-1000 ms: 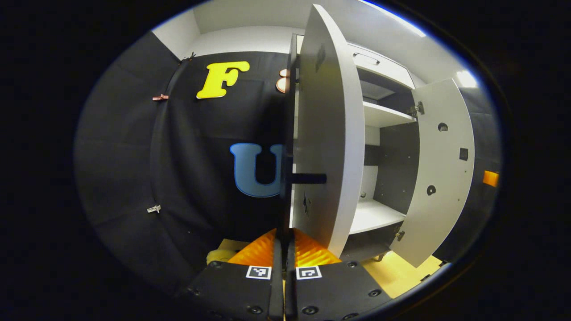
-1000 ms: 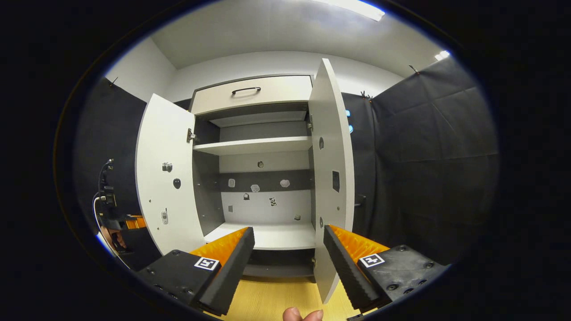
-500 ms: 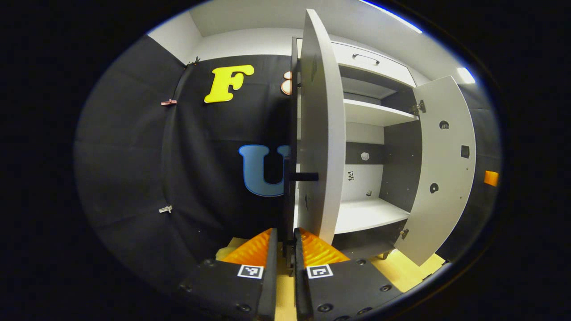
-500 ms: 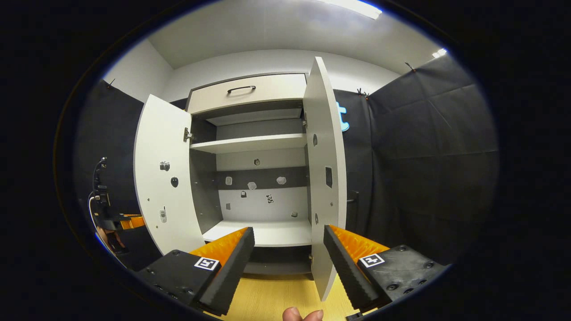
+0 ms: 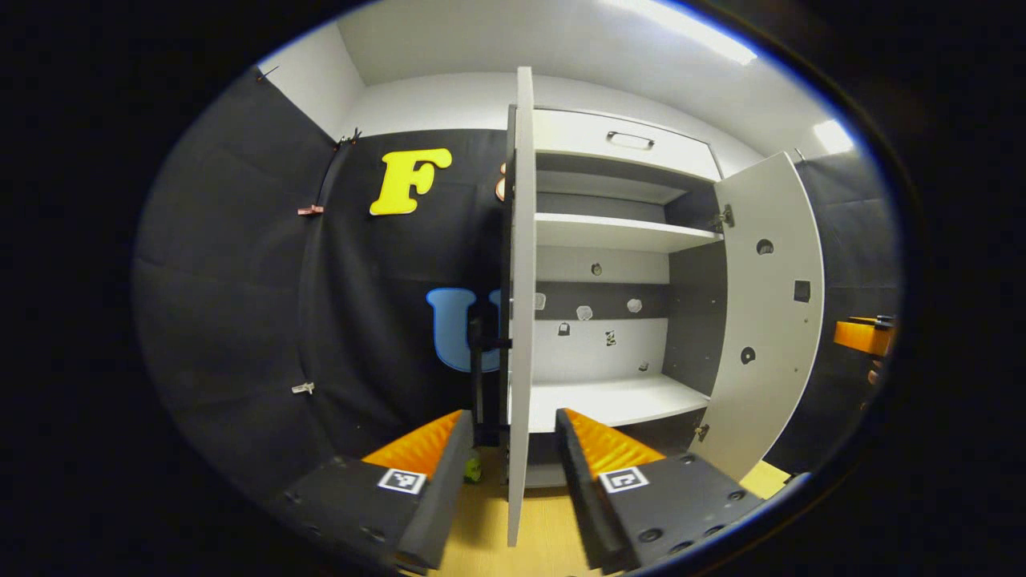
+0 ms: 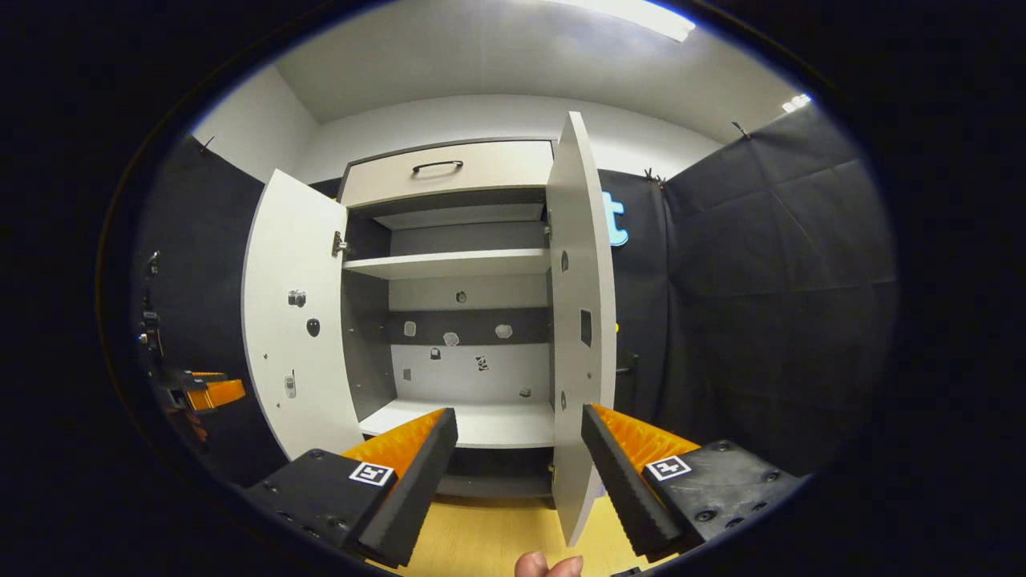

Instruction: Open the right door of the double-door shoe cabinet with the right hand, and open the left door with the left hand.

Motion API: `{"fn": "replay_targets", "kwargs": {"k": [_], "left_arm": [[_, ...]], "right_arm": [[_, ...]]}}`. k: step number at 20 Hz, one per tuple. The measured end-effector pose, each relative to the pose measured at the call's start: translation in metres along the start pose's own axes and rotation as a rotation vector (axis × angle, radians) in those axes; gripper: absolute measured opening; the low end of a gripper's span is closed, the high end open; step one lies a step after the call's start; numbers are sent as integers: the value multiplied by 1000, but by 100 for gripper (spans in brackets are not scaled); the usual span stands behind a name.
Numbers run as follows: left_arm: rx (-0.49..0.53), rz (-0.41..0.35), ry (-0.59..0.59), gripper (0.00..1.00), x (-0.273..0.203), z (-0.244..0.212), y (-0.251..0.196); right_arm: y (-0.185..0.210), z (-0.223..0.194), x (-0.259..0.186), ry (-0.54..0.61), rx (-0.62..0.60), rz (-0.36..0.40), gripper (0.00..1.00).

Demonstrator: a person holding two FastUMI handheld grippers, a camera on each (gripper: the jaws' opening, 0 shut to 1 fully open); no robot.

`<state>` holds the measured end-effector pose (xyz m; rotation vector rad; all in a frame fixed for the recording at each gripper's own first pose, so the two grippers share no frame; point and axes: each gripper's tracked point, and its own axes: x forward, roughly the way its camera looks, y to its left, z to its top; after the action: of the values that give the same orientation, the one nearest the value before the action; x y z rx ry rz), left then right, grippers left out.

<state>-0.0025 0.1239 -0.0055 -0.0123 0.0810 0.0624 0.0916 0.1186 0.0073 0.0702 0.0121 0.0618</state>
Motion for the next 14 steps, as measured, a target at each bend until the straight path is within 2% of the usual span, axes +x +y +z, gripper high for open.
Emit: {"fn": "replay_targets", "kwargs": {"k": [1, 3, 5, 9, 14], "left_arm": [[7, -4, -1, 84, -2, 0, -5], [8, -16, -11, 95, -10, 2, -15], [2, -9, -38, 95, -18, 6, -21], [6, -14, -66, 95, -26, 12, -36], [-12, -21, -46, 95, -31, 11, -49]], "right_arm": [[3, -1, -1, 0, 2, 13, 98], [8, 4, 0, -18, 40, 31, 98], [10, 5, -1, -18, 95, 38, 98], [-6, 1, -2, 8, 45, -6, 98], [-10, -1, -2, 32, 96, -2, 98]]}}
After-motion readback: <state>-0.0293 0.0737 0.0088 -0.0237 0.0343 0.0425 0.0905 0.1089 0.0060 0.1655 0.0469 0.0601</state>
